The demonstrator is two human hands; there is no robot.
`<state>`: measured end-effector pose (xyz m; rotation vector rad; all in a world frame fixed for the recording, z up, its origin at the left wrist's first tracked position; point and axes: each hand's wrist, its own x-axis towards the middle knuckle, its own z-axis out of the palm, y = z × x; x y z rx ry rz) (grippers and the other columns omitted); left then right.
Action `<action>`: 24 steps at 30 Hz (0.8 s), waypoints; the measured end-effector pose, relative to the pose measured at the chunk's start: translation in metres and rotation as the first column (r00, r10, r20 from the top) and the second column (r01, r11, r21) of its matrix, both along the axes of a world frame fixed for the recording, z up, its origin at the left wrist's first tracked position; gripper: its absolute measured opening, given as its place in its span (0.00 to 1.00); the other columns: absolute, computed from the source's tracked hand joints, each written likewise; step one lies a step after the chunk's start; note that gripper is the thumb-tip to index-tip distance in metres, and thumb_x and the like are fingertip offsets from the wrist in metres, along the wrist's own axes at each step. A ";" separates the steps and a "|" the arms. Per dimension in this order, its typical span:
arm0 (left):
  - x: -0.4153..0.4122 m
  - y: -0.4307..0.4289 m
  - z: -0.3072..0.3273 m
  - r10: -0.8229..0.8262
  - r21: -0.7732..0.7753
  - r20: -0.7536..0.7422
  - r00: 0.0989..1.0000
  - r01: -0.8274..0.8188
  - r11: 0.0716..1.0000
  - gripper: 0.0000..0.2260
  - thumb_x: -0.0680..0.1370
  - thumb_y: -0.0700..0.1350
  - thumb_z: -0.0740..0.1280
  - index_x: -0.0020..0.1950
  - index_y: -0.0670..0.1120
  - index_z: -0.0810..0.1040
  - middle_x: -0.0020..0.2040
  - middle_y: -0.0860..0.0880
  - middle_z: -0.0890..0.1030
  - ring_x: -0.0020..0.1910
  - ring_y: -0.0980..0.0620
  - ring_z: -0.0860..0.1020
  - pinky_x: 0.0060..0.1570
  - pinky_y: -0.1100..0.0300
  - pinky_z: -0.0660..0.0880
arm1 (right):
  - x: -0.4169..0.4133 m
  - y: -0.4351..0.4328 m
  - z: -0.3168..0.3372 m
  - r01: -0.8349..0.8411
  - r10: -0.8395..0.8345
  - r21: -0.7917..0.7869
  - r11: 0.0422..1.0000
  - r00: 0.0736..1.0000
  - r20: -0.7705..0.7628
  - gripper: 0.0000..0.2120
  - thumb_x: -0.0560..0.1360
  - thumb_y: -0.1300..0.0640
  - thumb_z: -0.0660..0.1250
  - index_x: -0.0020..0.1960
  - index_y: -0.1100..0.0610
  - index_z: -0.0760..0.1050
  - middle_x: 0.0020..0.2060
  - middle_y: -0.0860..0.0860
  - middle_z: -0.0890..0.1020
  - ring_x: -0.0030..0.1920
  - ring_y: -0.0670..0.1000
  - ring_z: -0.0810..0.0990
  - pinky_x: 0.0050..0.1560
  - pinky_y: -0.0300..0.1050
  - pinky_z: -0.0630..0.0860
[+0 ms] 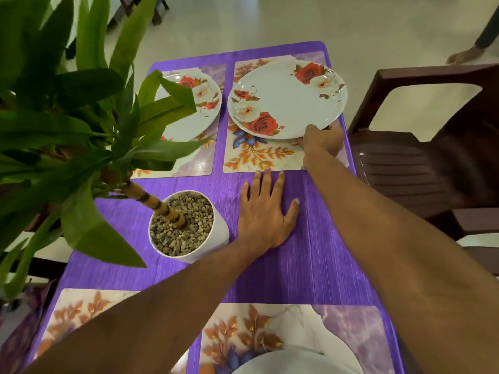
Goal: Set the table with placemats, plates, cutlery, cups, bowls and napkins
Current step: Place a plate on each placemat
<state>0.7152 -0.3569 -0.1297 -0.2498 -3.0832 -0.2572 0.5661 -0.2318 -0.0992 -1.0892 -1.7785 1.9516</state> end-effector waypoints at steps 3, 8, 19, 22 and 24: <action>0.000 0.000 0.000 -0.003 -0.009 0.003 1.000 0.003 1.000 0.31 0.81 0.65 0.47 0.81 0.52 0.55 0.82 0.46 0.53 0.80 0.46 0.49 0.78 0.43 0.47 | -0.001 -0.001 -0.003 -0.036 0.031 0.064 0.997 0.997 0.067 0.17 0.70 0.61 0.74 0.59 0.57 0.78 0.51 0.50 0.84 0.47 0.51 0.84 0.44 0.49 0.85; 0.000 0.000 0.000 -0.002 -0.010 0.007 1.000 0.002 1.000 0.31 0.81 0.65 0.47 0.81 0.52 0.55 0.82 0.47 0.53 0.80 0.46 0.49 0.78 0.43 0.47 | -0.003 -0.001 -0.005 -0.071 0.059 0.106 0.992 0.992 0.112 0.21 0.70 0.59 0.77 0.60 0.57 0.76 0.52 0.51 0.83 0.48 0.52 0.84 0.45 0.48 0.85; -0.001 0.000 -0.002 -0.004 -0.021 -0.001 1.000 0.004 1.000 0.31 0.81 0.64 0.48 0.80 0.52 0.57 0.81 0.46 0.55 0.80 0.45 0.51 0.77 0.43 0.50 | 0.033 -0.005 -0.009 -0.168 0.176 0.276 0.946 0.984 -0.004 0.20 0.76 0.54 0.71 0.66 0.56 0.73 0.57 0.50 0.82 0.55 0.52 0.82 0.54 0.50 0.82; -0.001 -0.001 -0.003 0.005 -0.028 -0.007 1.000 -0.005 1.000 0.31 0.80 0.64 0.49 0.80 0.51 0.58 0.81 0.45 0.57 0.80 0.44 0.52 0.77 0.42 0.51 | 0.072 0.001 -0.016 -0.304 0.365 0.607 0.734 0.931 0.026 0.15 0.77 0.56 0.68 0.63 0.57 0.78 0.53 0.52 0.81 0.52 0.51 0.80 0.53 0.45 0.77; 0.000 0.000 -0.002 0.001 -0.042 -0.014 1.000 -0.002 0.999 0.32 0.79 0.64 0.48 0.80 0.51 0.59 0.80 0.45 0.58 0.80 0.44 0.54 0.76 0.42 0.52 | 0.102 0.011 -0.022 -0.349 0.481 0.770 0.535 0.874 0.062 0.12 0.77 0.56 0.68 0.59 0.57 0.81 0.53 0.53 0.81 0.52 0.53 0.78 0.54 0.48 0.77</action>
